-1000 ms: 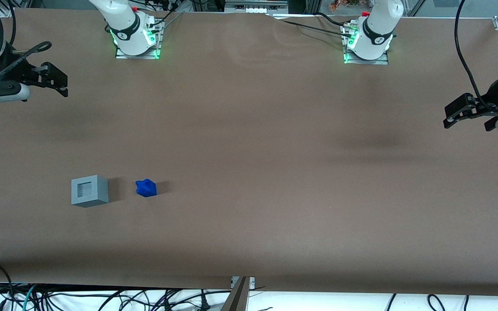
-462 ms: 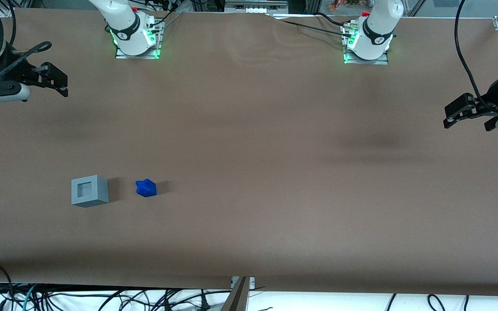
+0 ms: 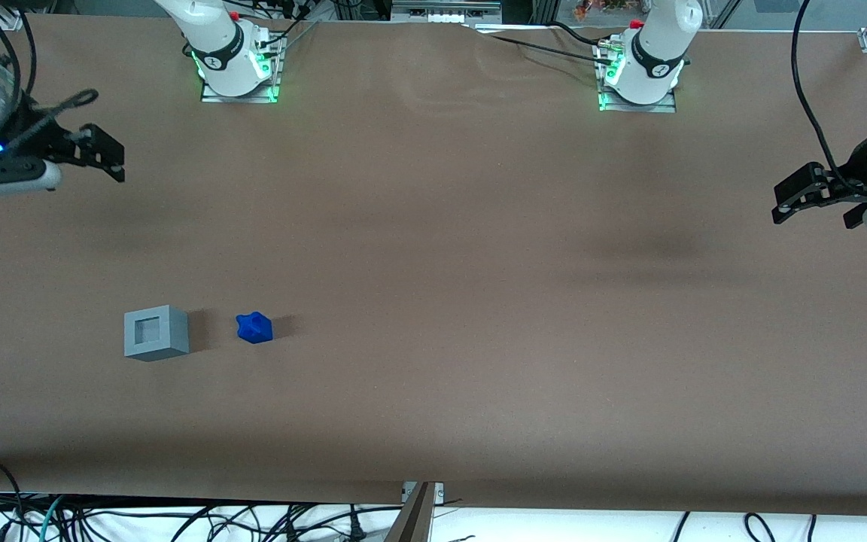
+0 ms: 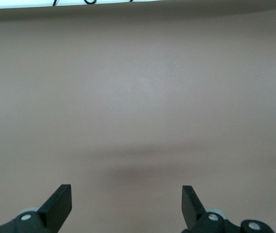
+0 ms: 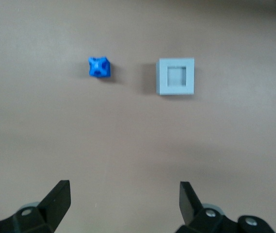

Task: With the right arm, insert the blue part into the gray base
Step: 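Reach the right gripper down and grasp the blue block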

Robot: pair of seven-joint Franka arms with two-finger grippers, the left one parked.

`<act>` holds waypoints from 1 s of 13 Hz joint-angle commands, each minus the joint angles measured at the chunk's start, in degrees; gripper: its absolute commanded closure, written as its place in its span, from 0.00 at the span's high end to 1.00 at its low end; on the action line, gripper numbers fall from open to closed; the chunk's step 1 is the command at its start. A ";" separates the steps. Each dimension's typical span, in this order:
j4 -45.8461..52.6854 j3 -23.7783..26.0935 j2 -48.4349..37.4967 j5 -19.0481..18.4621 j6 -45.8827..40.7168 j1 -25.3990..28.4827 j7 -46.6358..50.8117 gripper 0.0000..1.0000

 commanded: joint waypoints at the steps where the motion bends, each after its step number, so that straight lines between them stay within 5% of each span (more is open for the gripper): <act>1: -3.13 1.58 4.13 2.30 8.15 0.09 1.59 0.99; 7: -3.93 5.19 19.51 1.44 28.01 0.35 6.43 0.99; 10: -7.52 5.72 26.11 -3.38 41.72 0.44 6.35 0.99; 13: -7.80 5.81 30.07 -3.66 46.22 0.53 6.44 0.99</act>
